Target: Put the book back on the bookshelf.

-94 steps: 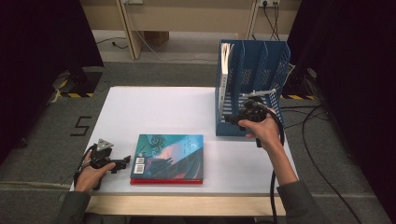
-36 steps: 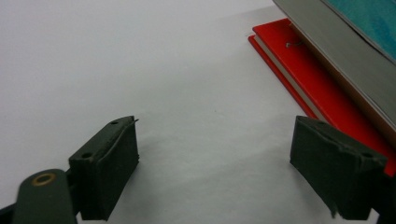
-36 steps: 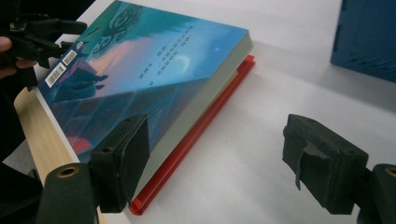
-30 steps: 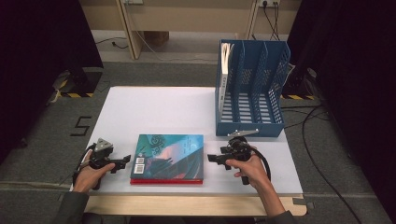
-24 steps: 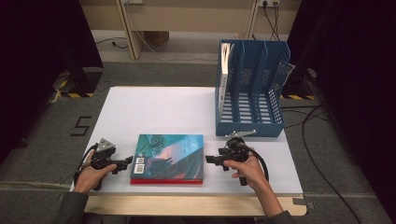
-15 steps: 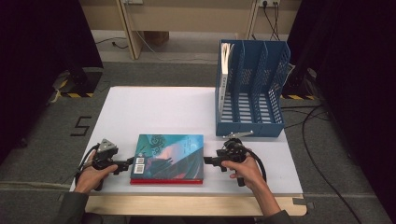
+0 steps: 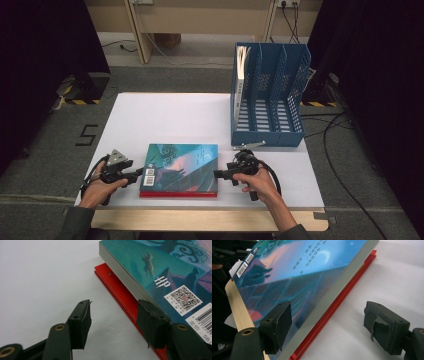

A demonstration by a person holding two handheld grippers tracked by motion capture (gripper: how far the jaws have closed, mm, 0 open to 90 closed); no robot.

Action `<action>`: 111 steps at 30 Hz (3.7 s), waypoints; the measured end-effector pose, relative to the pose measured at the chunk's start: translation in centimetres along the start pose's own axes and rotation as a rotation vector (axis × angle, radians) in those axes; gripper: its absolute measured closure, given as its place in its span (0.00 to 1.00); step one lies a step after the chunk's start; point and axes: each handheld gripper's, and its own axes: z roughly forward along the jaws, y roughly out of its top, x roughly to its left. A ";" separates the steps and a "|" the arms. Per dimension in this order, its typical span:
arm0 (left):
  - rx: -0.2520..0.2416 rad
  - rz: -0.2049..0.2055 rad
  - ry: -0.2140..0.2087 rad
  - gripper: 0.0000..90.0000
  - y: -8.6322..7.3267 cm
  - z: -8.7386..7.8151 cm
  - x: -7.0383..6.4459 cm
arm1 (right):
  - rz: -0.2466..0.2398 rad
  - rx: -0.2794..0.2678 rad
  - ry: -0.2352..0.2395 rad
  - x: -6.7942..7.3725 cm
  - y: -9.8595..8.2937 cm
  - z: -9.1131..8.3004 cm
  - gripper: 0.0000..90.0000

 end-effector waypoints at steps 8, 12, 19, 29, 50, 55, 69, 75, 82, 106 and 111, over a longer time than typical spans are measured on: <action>-0.007 0.023 -0.019 0.55 0.3 -0.1 -0.9 | -0.002 0.019 0.030 0.2 0.0 0.8 0.26; -0.048 0.024 -0.045 0.29 1.2 -0.3 -1.4 | 0.007 0.020 0.039 0.1 -0.1 0.9 0.26; -0.045 0.041 -0.050 0.16 1.8 -0.3 -2.7 | 0.024 0.020 0.055 -0.3 -0.2 0.9 0.25; -0.015 -0.003 0.000 0.16 1.2 -0.3 -1.1 | 0.021 0.024 0.069 -0.1 -0.2 1.2 0.25; -0.012 -0.012 -0.043 0.21 1.6 0.4 -2.4 | 0.103 0.019 0.108 -1.0 0.0 2.0 0.21; -0.007 -0.022 -0.056 0.20 1.6 0.5 -2.2 | 0.099 0.018 0.111 -1.0 0.2 1.8 0.27; -0.035 -0.006 -0.087 0.30 1.5 0.8 -3.1 | -0.001 -0.165 0.169 1.5 3.5 -2.7 0.57; -0.036 0.013 -0.073 0.31 1.7 0.9 -3.7 | -0.029 -0.021 0.178 2.7 5.3 -3.1 0.59; -0.051 0.051 -0.086 0.41 1.9 1.2 -5.0 | -0.108 0.081 0.120 4.0 7.7 -4.2 0.62; -0.084 -0.136 0.012 0.16 0.4 0.7 0.8 | -0.285 0.128 -0.039 6.3 10.3 -10.8 0.77; -0.036 -0.144 0.066 0.16 -0.7 0.9 2.2 | -0.271 0.133 -0.065 6.1 10.0 -11.9 0.79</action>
